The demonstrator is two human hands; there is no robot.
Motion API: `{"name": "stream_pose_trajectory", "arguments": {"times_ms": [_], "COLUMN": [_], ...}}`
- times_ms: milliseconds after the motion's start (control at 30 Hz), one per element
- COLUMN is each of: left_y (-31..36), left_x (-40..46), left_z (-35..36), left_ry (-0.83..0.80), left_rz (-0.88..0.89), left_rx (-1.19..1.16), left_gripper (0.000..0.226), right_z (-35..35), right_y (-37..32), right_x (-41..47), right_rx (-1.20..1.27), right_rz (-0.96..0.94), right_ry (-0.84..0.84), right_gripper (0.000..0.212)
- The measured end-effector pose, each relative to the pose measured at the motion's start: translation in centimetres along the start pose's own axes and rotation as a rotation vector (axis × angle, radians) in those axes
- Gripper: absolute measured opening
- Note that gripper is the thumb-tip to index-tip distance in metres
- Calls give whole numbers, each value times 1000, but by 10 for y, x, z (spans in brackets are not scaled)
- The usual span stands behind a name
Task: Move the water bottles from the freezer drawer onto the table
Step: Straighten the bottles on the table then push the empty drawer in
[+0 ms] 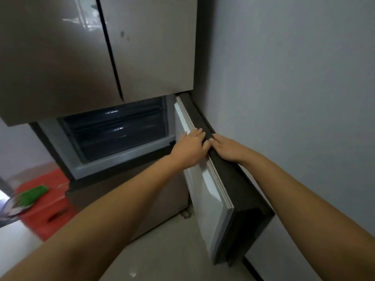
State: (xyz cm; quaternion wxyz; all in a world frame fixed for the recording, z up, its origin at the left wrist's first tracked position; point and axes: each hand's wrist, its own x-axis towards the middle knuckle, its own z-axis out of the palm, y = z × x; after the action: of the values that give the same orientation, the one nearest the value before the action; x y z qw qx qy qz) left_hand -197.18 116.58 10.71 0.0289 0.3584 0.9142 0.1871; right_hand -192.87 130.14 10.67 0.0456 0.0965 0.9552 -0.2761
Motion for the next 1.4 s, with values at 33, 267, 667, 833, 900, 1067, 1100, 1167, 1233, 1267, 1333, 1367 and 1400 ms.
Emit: {"name": "stream_pose_trajectory", "arguments": {"times_ms": [33, 267, 667, 833, 900, 1067, 1100, 1167, 1233, 1267, 1333, 1367, 1400], "left_y": [-8, -60, -152, -209, -233, -279, -287, -302, -313, -315, -348, -354, -354], "left_x": [-16, -80, -97, -63, -55, -38, -36, -35, -38, -37, -11, -9, -9], "left_z": [-5, -44, -27, -32, -37, -46, -46, -44, -41, -45, -62, -63, -67], "left_ry": [6, -159, 149, 298, 314, 319, 323, 315, 331, 329, 298, 284, 257], "left_rz": [-22, -204, -395, -630, -637, -639, -630, -601, -578, -567, -521, -523, -547], "left_rx": [-8, 60, 491, 423, 443, 505, 520, 534, 585, 595, 603, 587, 581], "left_gripper": [49, 69, 63, 55, 50, 53, 54, 56, 59, 61, 62, 62, 62], "right_z": [11, 61, 108, 113, 119, 140, 144, 147, 148, 147, 153, 154, 153], "right_y": [-13, -56, -123, -131, -134, -154, -156, -156, -155, -158, -172, -175, -177], "right_x": [0, 30, 127, 179, 196, 227, 232, 238, 238, 240, 268, 272, 273], "right_rx": [0, -283, -427, -368, -390, -446, -437, -435, -478, -499, -467, -455, -466], "right_rz": [-27, -256, -756, -847, -878, -885, -891, -907, -925, -921, -869, -857, -868], "right_ry": [-15, -25, 42, 72, 79, 119, 140, 173, 177, 160, 185, 197, 211], "right_gripper": [52, 50, 48, 51, 56, 65, 67, 71, 74, 75, 77, 78, 78]}}
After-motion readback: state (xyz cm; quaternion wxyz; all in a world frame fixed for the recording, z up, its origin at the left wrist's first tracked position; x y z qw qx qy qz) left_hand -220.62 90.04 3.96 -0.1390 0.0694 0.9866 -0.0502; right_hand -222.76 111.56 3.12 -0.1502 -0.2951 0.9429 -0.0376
